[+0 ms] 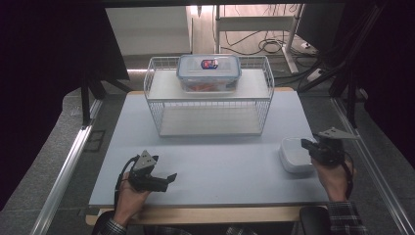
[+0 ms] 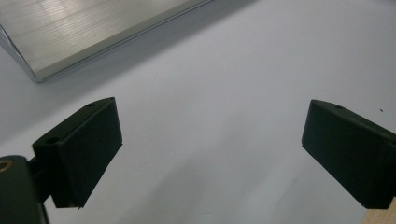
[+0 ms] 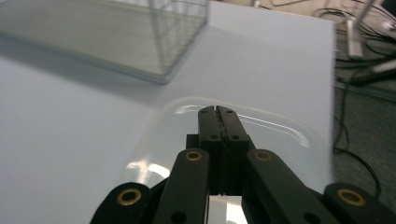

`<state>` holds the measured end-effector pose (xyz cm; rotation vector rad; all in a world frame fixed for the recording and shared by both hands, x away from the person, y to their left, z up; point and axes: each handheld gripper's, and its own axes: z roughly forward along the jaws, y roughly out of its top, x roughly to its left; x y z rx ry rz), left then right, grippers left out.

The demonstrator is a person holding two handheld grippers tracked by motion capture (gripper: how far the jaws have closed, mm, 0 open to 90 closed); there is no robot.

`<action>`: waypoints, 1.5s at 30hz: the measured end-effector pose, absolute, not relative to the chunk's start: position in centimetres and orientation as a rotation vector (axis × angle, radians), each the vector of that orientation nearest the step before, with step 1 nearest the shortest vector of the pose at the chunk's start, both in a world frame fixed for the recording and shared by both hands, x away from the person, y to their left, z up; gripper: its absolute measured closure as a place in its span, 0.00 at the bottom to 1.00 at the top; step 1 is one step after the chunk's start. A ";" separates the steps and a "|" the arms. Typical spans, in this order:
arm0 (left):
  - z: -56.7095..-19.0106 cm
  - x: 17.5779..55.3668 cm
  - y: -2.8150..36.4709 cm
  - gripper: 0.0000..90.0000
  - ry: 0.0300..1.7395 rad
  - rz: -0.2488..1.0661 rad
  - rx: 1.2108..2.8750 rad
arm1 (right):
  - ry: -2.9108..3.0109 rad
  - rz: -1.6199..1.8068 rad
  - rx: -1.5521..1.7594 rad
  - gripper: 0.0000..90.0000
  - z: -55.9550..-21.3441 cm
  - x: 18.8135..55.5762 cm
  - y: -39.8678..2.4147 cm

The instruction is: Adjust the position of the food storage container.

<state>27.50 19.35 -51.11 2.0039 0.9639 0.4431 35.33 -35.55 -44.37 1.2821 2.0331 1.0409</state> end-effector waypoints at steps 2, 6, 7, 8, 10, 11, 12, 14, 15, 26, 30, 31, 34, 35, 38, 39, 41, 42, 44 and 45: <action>-51.1 27.5 19.4 0.05 0.964 0.444 2.005 | 1.991 1.020 1.325 1.00 -44.3 35.4 -36.8; -51.1 27.5 19.4 0.05 0.964 0.449 2.000 | 1.943 0.990 1.371 1.00 -44.5 35.5 -38.6; -51.1 27.5 19.4 0.05 0.964 0.448 2.000 | 1.924 0.959 1.396 1.00 -44.8 35.6 -39.4; -51.1 27.5 19.4 0.05 0.964 0.448 2.001 | 1.924 0.959 1.396 1.00 -44.8 35.6 -39.4; -51.1 27.5 19.4 0.05 0.966 0.447 2.002 | 1.903 0.919 1.418 1.00 -45.2 35.8 -40.3; -51.1 27.5 19.4 0.05 0.966 0.447 2.002 | 1.903 0.919 1.418 1.00 -45.2 35.8 -40.3; -51.1 27.5 19.4 0.05 0.967 0.447 2.002 | 1.897 0.905 1.426 1.00 -45.4 35.9 -40.6; -51.1 27.6 19.4 0.05 0.970 0.443 2.001 | 1.903 0.888 1.441 1.00 -45.8 36.1 -41.1; -51.2 27.6 19.4 0.05 0.970 0.442 2.003 | 1.910 0.874 1.448 1.00 -46.1 36.2 -41.2; -51.2 27.6 19.3 0.06 0.967 0.450 2.018 | 1.989 0.875 1.461 1.00 -47.1 36.7 -40.3; -51.2 27.6 19.3 0.06 0.967 0.451 2.018 | 2.023 0.907 1.463 1.00 -47.1 36.7 -39.4; -51.2 27.6 19.3 0.06 0.967 0.452 2.019 | 2.034 0.918 1.464 1.00 -47.1 36.7 -39.1; -51.2 27.6 19.2 0.06 0.966 0.450 2.024 | 2.075 0.940 1.450 1.00 -47.2 36.6 -37.9; -51.2 27.6 19.2 0.06 0.966 0.450 2.025 | 2.088 0.947 1.445 1.00 -47.2 36.6 -37.5; -51.3 27.6 19.2 0.06 0.966 0.449 2.027 | 2.138 0.971 1.408 1.00 -47.2 36.6 -36.0; -51.3 27.6 19.2 0.06 0.966 0.449 2.027 | 2.157 0.976 1.395 1.00 -47.3 36.5 -35.4; -51.3 27.6 19.2 0.06 0.966 0.449 2.027 | 2.194 0.985 1.369 1.00 -47.3 36.5 -34.4; -51.3 27.6 19.2 0.06 0.966 0.449 2.028 | 2.206 0.990 1.359 1.00 -47.3 36.4 -34.0; -51.3 27.6 19.1 0.06 0.966 0.449 2.029 | 2.245 1.002 1.337 1.00 -47.3 36.3 -32.7; -51.3 27.6 19.1 0.06 0.965 0.448 2.031 | 2.264 0.999 1.324 1.00 -47.3 36.2 -32.2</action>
